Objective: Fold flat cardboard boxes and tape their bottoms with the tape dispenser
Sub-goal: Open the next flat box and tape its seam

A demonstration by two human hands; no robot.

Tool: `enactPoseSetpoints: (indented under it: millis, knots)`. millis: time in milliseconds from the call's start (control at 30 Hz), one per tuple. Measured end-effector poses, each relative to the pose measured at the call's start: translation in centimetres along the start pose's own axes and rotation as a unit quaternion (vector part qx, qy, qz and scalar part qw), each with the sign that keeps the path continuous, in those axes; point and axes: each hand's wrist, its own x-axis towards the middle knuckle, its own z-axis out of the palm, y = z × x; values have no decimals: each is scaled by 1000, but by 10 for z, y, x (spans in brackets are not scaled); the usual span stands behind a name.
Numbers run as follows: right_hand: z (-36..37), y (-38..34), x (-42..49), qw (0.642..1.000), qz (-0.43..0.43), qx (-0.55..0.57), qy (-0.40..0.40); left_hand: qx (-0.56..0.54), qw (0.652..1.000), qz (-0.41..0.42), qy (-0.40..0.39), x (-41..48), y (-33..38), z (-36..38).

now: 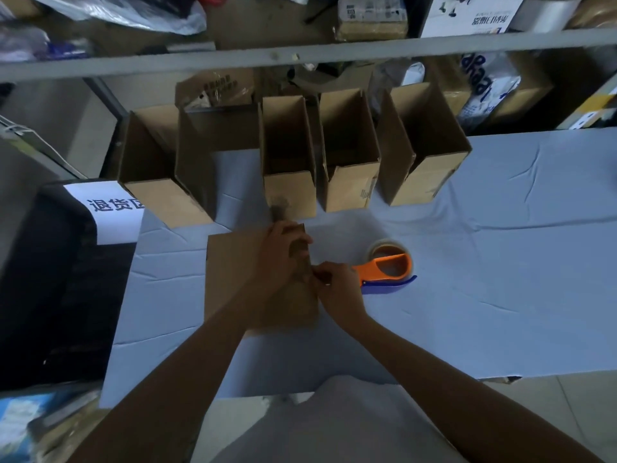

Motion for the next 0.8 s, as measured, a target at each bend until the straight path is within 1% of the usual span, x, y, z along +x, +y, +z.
enactPoseSetpoints:
  millis: [67, 100, 167, 233, 267, 333, 367, 400, 500, 600, 633, 700, 733, 800]
  knots:
    - [-5, 2, 1, 1000, -4, 8, -9, 26, 999, -24, -12, 0, 3, 1]
    - [-8, 1, 1, 1000, -12, 12, -19, 31, 999, -22, -18, -2, 1, 2]
    - [-20, 0, 3, 998, -23, 21, -62, 17, 1000, -2, -3, -6, -3, 4]
    - [-39, 8, 4, 995, -22, 16, -94, 38, 999, -13, 4, -11, -1, 4]
    - [-51, 16, 5, 996, -26, -8, -87, 53, 998, -21, 4, -13, 0, 5]
    - [-71, 39, 6, 991, -71, -107, -34, 77, 997, -24, 11, -14, 2, 7]
    - [-79, 50, 6, 982, -96, -164, -16, 79, 996, -29, 14, -13, 2, 8]
    - [-86, 61, 6, 971, -107, -211, -16, 72, 997, -39, 15, -13, 2, 9]
    - [-97, 86, 7, 954, -81, -276, -79, 61, 996, -62, 10, -15, 4, 13]
    - [-96, 101, 10, 934, -98, -325, -113, 63, 995, -79, 3, -16, 4, 14]
    - [-95, 102, 11, 936, -102, -315, -117, 65, 994, -84, 2, -16, 6, 13]
    - [-94, 99, 14, 952, -99, -275, -91, 65, 994, -87, 7, -17, 10, 12]
    - [-94, 99, 15, 957, -100, -258, -87, 47, 994, -95, 7, -17, 12, 10]
    - [-96, 92, 18, 960, -136, -239, -59, -48, 990, -129, 16, -21, 22, 4]
